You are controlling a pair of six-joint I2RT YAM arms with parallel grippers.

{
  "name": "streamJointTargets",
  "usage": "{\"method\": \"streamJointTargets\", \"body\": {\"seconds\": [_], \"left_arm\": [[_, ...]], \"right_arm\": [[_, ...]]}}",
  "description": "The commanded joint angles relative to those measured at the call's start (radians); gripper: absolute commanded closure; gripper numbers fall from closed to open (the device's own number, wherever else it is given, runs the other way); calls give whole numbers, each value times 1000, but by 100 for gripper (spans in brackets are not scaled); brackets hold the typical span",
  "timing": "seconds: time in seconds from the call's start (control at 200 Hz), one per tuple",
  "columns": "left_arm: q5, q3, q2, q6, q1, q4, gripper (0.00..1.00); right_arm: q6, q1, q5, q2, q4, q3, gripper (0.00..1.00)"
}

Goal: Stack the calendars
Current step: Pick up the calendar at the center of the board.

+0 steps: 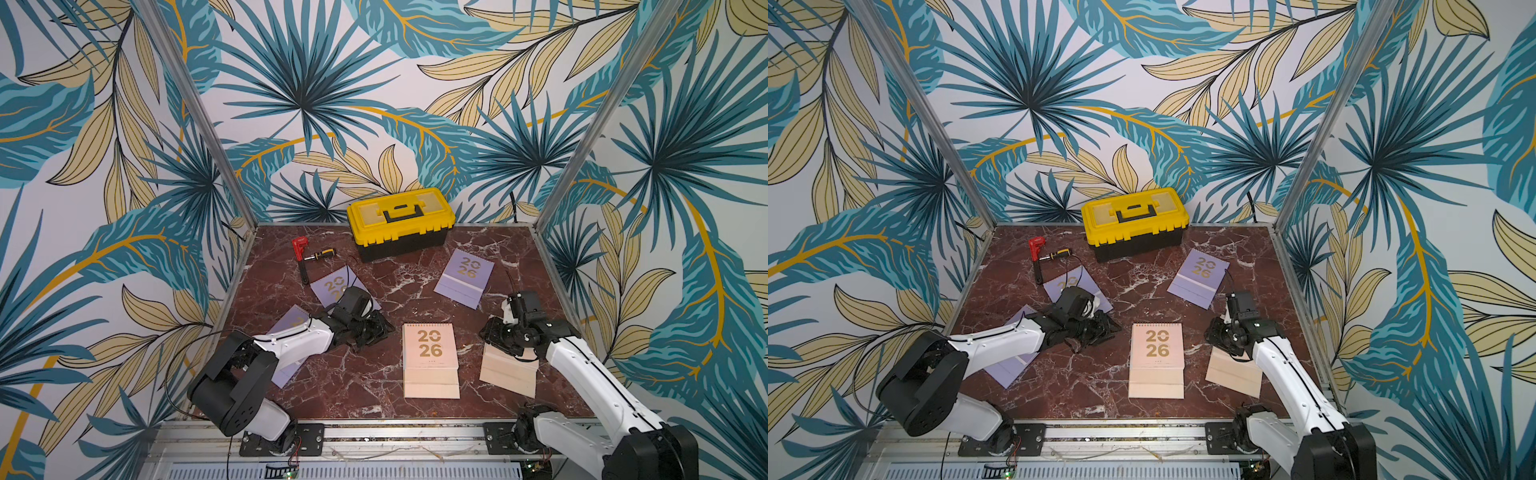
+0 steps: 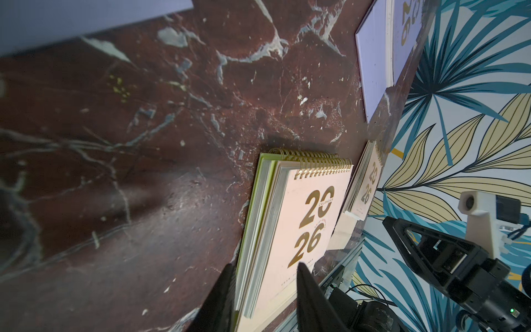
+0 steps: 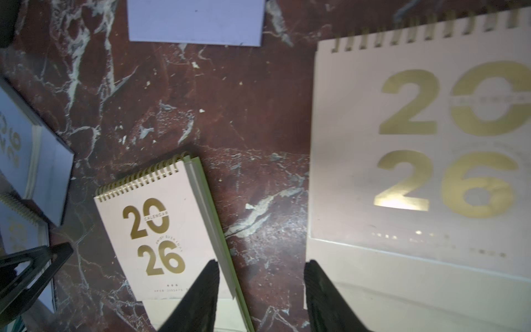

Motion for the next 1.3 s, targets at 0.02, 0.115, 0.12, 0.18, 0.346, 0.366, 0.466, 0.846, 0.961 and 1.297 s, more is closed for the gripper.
{"method": "streamJointTargets", "body": {"seconds": [0.02,0.115,0.12,0.18,0.346,0.366,0.466,0.846,0.961,1.297], "left_arm": [[-9,68,18,36,5,-7,63],[-2,98,39,50,5,-7,63],[-1,99,40,51,5,-7,63],[6,118,51,57,4,-7,63],[32,165,85,81,-1,-6,62],[35,170,89,83,-2,-6,62],[44,194,108,100,-10,-7,62],[59,277,183,122,-47,-5,60],[66,298,203,124,-53,-6,60],[69,334,237,118,-81,-6,60]], "right_arm": [[-46,-78,47,-7,-97,14,49],[-36,-120,64,7,-109,25,47],[-35,-121,67,8,-110,26,47],[-34,-151,86,13,-111,26,47],[-32,-252,114,29,-83,15,42],[-34,-266,117,33,-78,15,42],[-37,-333,119,58,-49,13,41],[-78,-567,112,128,25,5,25],[-73,-605,67,146,56,-15,24],[-91,-635,12,211,125,-60,22]]}}
